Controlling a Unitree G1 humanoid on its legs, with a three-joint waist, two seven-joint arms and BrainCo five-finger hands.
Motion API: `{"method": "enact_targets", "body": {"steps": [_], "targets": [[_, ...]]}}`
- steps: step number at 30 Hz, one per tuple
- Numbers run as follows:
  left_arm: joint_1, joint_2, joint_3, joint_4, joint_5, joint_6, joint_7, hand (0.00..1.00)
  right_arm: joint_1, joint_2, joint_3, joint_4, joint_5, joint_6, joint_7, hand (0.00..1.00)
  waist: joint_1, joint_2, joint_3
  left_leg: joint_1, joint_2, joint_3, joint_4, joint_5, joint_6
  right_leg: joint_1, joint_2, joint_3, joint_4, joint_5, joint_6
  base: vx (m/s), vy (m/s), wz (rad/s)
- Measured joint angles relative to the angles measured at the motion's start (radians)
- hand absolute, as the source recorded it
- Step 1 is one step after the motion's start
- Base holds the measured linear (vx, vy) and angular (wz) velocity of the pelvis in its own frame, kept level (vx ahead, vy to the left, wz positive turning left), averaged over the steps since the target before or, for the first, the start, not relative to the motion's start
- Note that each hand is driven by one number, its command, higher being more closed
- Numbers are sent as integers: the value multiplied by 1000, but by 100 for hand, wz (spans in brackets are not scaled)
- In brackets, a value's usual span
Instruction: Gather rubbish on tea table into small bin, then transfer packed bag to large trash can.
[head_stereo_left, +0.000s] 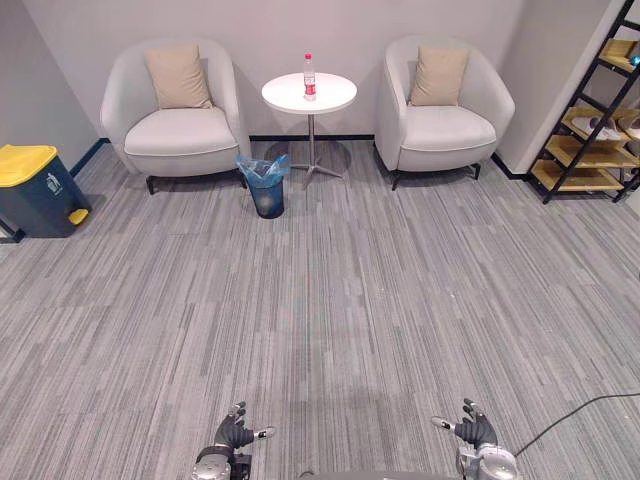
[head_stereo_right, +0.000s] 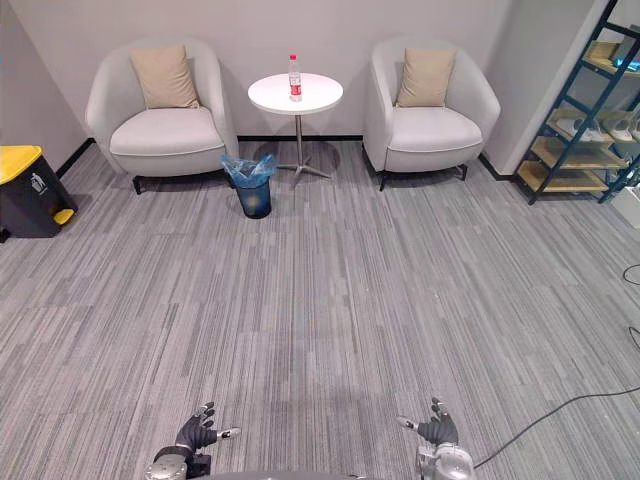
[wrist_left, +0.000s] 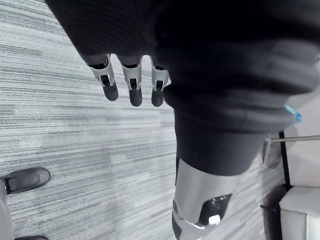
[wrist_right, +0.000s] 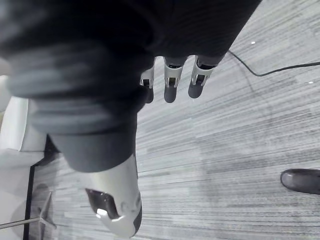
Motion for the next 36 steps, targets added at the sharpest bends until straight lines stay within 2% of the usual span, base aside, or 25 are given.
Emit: {"method": "enact_targets", "body": {"steps": [4, 15, 27, 36], "targets": [[-1, -6, 37, 6, -1, 2, 9, 0, -2, 0, -1, 1, 6, 0, 0, 0, 0, 0, 0, 0, 0, 0, 1, 4, 6, 4, 1, 0, -6, 7, -10, 0, 0, 0], [-5, -8, 37, 16, -1, 2, 7, 0, -18, 1, -1, 5, 19, 0, 1, 0, 0, -1, 0, 13, 0, 0, 1, 4, 6, 20, 3, 0, -14, 7, -10, -23, -11, 0], [-2, -8, 37, 16, -1, 2, 6, 0, -17, -5, 4, -5, -19, 0, 7, 0, 0, -2, 2, 9, 1, 3, 0, 3, 4, 17, 3, 3, -17, 8, -12, -34, -12, 0], [-3, -8, 35, 13, -1, 2, 6, 0, -11, -10, 12, -76, -20, -2, 15, 0, 0, -1, 3, 3, 7, 6, 0, -2, 0, 16, 10, 6, -27, 8, -12, 0, 0, 0]]}}
